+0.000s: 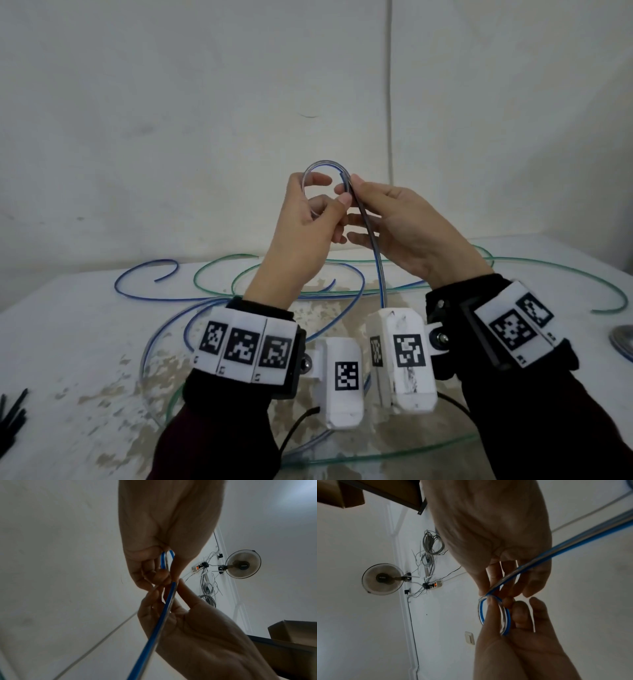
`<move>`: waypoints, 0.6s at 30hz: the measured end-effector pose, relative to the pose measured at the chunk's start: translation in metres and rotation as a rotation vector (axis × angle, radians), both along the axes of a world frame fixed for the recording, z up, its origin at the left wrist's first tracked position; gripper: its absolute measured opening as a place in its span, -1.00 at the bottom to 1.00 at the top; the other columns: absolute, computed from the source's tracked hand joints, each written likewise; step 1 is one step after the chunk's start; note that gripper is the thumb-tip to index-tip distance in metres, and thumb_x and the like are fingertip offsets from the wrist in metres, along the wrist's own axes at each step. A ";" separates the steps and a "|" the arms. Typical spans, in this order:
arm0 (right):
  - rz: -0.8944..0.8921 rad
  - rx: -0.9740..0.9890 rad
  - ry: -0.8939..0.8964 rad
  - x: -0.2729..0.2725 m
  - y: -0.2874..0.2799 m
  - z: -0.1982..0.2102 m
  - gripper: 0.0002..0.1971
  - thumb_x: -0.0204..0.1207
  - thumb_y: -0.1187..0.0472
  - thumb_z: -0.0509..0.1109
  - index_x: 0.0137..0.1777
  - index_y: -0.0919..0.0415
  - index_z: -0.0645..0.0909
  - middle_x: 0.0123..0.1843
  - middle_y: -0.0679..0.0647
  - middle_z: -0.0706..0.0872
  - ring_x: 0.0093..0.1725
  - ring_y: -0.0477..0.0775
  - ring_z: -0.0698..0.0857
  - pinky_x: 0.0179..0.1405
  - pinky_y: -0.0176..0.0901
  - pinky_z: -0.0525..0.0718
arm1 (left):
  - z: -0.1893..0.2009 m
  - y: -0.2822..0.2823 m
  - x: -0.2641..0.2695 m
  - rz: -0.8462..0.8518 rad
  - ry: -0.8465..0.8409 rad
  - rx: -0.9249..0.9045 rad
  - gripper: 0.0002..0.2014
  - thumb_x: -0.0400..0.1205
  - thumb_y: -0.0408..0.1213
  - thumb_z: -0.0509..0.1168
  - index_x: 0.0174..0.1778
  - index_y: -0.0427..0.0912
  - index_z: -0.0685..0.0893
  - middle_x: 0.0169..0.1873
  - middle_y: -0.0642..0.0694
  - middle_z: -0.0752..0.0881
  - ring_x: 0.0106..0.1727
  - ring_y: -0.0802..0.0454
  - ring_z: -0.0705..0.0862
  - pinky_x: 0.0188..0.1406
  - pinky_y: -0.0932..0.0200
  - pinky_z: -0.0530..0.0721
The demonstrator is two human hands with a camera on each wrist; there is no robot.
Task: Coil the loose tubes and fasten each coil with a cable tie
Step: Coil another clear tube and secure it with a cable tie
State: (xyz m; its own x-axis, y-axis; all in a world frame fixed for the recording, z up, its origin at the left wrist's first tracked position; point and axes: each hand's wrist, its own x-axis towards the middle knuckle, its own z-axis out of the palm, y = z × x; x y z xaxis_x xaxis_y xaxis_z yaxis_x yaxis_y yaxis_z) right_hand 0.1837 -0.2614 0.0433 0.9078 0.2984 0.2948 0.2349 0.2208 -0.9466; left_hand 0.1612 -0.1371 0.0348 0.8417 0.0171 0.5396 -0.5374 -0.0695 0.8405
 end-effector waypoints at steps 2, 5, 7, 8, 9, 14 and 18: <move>0.007 -0.066 -0.017 0.000 -0.003 0.000 -0.74 0.66 0.01 0.24 -0.10 0.06 0.73 -0.16 -0.08 0.74 -0.19 -0.08 0.70 -0.24 -0.30 0.63 | 0.001 -0.005 -0.001 -0.005 0.030 -0.001 -0.84 0.71 -0.41 0.16 0.16 -0.19 0.34 -0.45 -0.06 0.52 -0.49 0.10 0.47 -0.30 0.13 0.57; -0.013 -0.111 -0.052 0.000 -0.006 0.002 -0.69 0.70 0.03 0.15 -0.22 0.06 0.59 -0.22 -0.10 0.67 -0.20 -0.12 0.67 -0.18 -0.29 0.57 | 0.005 -0.004 -0.001 -0.028 0.090 0.030 -0.84 0.65 -0.24 0.19 0.12 -0.14 0.43 -0.30 -0.08 0.53 -0.42 0.06 0.44 -0.24 0.11 0.47; -0.023 -0.096 -0.064 0.000 -0.010 0.004 -0.68 0.72 0.06 0.11 -0.25 0.09 0.52 -0.30 -0.07 0.62 -0.31 -0.14 0.64 -0.17 -0.27 0.54 | 0.008 0.000 0.000 -0.016 0.087 0.086 -0.77 0.54 -0.09 0.19 -0.01 -0.15 0.56 -0.26 -0.05 0.52 -0.35 0.05 0.43 -0.22 0.15 0.44; -0.007 -0.103 -0.073 0.000 -0.012 0.005 -0.68 0.72 0.08 0.11 -0.26 0.11 0.51 -0.36 -0.06 0.59 -0.36 -0.13 0.60 -0.18 -0.27 0.54 | 0.009 0.002 0.000 -0.001 0.060 0.090 -0.78 0.58 -0.08 0.21 -0.10 -0.17 0.60 -0.27 -0.05 0.52 -0.34 0.06 0.44 -0.24 0.20 0.45; 0.023 -0.125 -0.082 0.000 -0.013 0.005 -0.67 0.72 0.09 0.11 -0.26 0.13 0.51 -0.43 -0.06 0.56 -0.40 -0.11 0.55 -0.19 -0.28 0.54 | 0.010 0.004 -0.001 0.017 0.027 0.078 -0.75 0.65 -0.10 0.22 -0.18 -0.22 0.60 -0.29 -0.06 0.52 -0.34 0.08 0.44 -0.26 0.25 0.45; 0.052 -0.303 -0.187 -0.005 -0.012 0.004 -0.60 0.75 0.13 0.07 -0.31 0.16 0.54 -0.51 -0.07 0.36 -0.49 -0.10 0.31 -0.41 -0.37 0.43 | 0.003 0.012 0.001 -0.079 0.047 0.201 -0.67 0.71 -0.16 0.20 -0.33 -0.26 0.59 -0.42 -0.10 0.51 -0.36 0.04 0.43 -0.35 0.27 0.46; -0.019 -0.468 -0.280 -0.009 -0.012 0.006 -0.60 0.77 0.14 0.01 -0.26 0.22 0.51 -0.60 -0.18 0.38 -0.52 -0.11 0.33 -0.39 -0.31 0.43 | 0.001 0.012 0.002 -0.111 0.072 0.239 -0.69 0.73 -0.26 0.17 -0.33 -0.24 0.59 -0.51 0.02 0.50 -0.41 0.03 0.43 -0.40 0.30 0.45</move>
